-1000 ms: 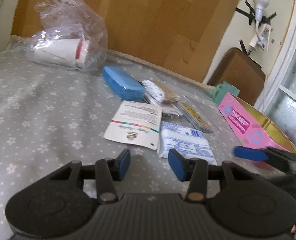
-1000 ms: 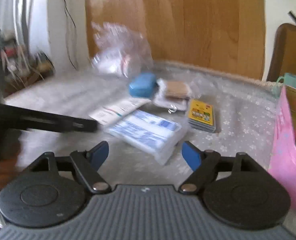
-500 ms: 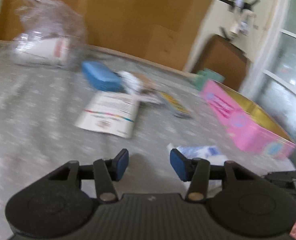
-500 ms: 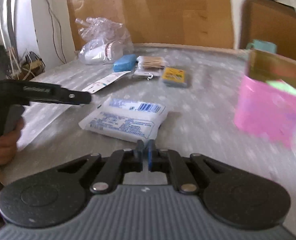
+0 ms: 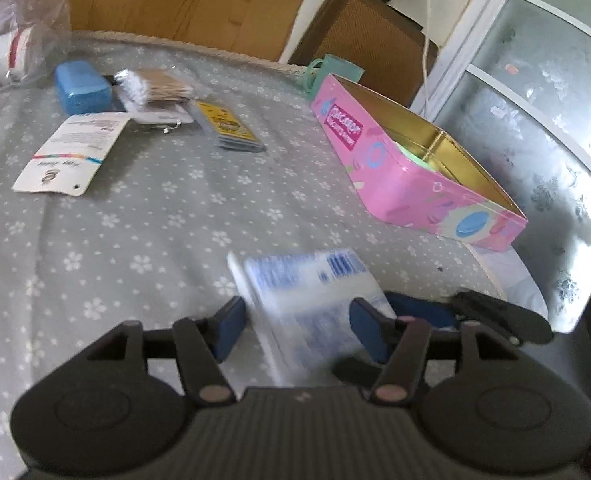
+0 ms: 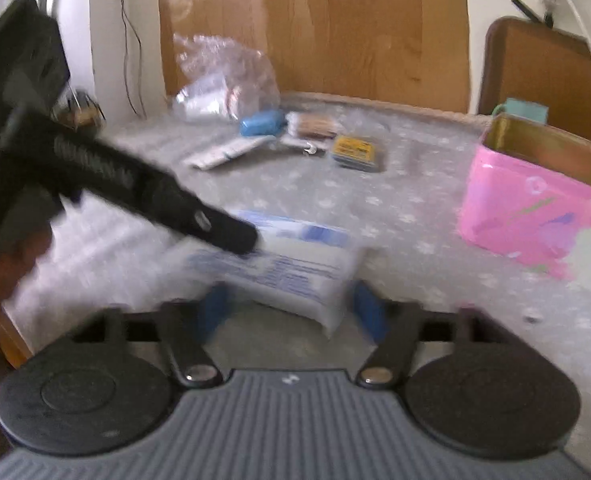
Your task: Organize soft objects
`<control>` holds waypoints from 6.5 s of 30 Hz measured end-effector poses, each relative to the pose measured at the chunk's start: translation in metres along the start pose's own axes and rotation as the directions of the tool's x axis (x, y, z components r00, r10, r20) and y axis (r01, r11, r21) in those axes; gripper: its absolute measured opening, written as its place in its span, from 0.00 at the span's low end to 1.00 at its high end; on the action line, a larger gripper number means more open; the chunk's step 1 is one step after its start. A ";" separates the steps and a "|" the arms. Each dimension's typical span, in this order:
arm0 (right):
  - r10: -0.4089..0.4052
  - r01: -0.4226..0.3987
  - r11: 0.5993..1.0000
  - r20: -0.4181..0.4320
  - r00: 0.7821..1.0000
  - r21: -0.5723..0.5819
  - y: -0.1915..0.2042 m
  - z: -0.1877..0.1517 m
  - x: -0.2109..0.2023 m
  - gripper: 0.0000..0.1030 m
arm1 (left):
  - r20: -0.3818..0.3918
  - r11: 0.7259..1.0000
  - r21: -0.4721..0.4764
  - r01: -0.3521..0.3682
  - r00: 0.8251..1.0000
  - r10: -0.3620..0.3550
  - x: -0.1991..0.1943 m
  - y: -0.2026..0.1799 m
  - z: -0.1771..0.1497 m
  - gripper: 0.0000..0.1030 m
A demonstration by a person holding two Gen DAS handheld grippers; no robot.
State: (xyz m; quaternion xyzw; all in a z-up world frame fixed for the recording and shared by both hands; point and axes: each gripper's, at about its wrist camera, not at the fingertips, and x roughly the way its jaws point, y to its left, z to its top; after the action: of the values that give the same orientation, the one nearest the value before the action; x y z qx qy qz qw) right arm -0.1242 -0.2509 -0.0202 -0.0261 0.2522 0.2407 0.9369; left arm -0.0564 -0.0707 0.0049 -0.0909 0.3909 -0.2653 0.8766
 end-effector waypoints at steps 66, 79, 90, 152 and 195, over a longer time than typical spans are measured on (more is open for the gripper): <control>0.036 0.006 0.823 -0.062 0.997 0.567 -0.081 0.174 0.207 0.08 | 0.355 0.955 -0.184 -0.231 0.891 0.284 -0.050 0.112 0.005 0.58; 0.114 -0.110 0.888 0.018 0.993 0.446 -0.042 0.046 0.014 0.08 | 0.341 0.975 -0.132 -0.176 0.916 0.212 -0.052 0.108 0.006 0.63; -0.012 0.009 0.992 0.021 1.000 0.122 -0.001 0.004 -0.024 0.76 | 0.055 1.000 -0.017 -0.003 0.998 0.004 -0.015 0.022 0.012 0.63; -0.174 0.187 0.940 -0.070 0.982 0.287 -0.054 0.122 0.164 0.56 | 0.307 0.962 -0.129 -0.243 0.912 0.271 -0.042 0.104 0.015 0.67; -0.205 0.081 0.939 0.359 0.911 0.333 -0.061 0.027 -0.064 0.57 | 0.000 0.968 0.172 0.184 0.982 -0.187 0.046 -0.128 0.111 0.39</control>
State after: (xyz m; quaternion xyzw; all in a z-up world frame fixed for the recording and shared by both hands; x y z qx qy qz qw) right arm -0.1318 -0.3280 0.0303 0.1513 0.0936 0.1282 0.9757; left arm 0.0001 -0.2089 0.0976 -0.0534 0.3493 -0.3781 0.8557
